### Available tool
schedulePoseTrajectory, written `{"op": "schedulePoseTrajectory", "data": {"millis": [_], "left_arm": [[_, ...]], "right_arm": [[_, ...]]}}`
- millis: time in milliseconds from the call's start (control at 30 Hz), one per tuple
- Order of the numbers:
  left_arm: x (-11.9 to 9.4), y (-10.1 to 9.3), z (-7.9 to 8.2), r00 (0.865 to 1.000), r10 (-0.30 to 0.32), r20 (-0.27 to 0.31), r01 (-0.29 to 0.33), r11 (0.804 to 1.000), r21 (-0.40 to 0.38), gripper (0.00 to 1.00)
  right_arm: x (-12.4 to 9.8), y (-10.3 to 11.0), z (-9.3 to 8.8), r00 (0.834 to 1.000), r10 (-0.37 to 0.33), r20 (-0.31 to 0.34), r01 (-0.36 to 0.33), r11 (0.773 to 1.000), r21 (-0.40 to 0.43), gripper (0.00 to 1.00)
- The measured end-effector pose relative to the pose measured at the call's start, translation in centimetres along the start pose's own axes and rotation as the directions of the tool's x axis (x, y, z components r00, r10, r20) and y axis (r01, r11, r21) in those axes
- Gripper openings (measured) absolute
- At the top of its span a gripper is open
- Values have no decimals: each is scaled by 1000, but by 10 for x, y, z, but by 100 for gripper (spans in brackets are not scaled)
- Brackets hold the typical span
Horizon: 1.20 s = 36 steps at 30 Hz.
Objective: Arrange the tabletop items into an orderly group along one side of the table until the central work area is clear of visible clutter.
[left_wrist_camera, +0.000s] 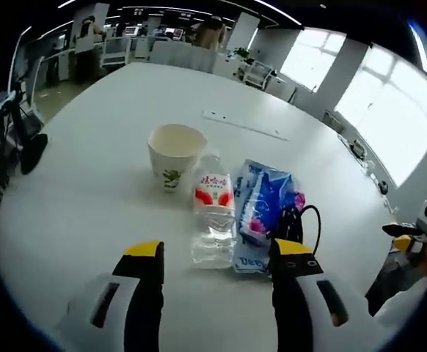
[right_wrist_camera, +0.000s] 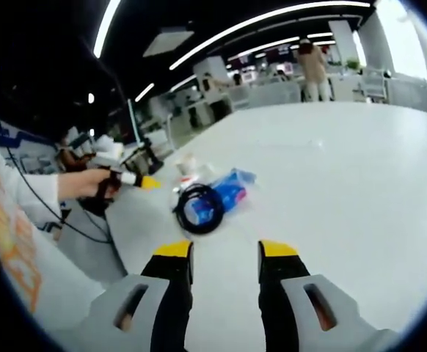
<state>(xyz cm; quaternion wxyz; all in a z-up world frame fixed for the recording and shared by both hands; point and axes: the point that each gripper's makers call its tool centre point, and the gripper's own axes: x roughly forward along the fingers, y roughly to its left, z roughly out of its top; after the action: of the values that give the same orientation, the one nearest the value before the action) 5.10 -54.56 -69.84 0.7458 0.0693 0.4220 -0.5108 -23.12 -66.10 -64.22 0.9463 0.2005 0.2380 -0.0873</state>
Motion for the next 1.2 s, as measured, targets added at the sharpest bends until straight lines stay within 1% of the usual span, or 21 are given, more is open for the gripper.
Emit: {"op": "schedulePoseTrajectory", "data": {"millis": [100, 200, 300, 367, 533, 667, 867, 1200], "left_arm": [[9, -5, 2, 1000, 2, 0, -2, 1000, -10, 55], [20, -10, 4, 1000, -4, -15, 4, 1000, -18, 56], [26, -8, 7, 1000, 18, -19, -19, 1000, -21, 56], [29, -7, 9, 1000, 23, -15, -23, 999, -38, 56], [40, -7, 10, 999, 40, -33, -41, 998, -44, 56], [50, -7, 11, 998, 50, -37, -53, 996, -75, 57], [62, -9, 8, 996, 61, -63, -66, 995, -71, 59], [74, -1, 6, 994, 88, -69, -95, 990, -108, 59]], "right_arm": [[1, -1, -2, 1000, 4, -9, -4, 1000, 5, 33], [2, -1, -5, 1000, 13, -21, -13, 1000, 7, 32], [2, -2, -7, 999, 16, -30, -16, 1000, 6, 32], [1, -4, -7, 999, 15, -31, -15, 1000, 8, 32], [0, -11, -5, 1000, 4, -28, -3, 1000, 16, 32], [-1, -16, -4, 1000, -2, -31, 3, 1000, 19, 32], [-1, -23, -2, 999, -7, -36, 7, 1000, 21, 32], [6, -30, 0, 999, -7, -46, 8, 1000, 23, 30]]}}
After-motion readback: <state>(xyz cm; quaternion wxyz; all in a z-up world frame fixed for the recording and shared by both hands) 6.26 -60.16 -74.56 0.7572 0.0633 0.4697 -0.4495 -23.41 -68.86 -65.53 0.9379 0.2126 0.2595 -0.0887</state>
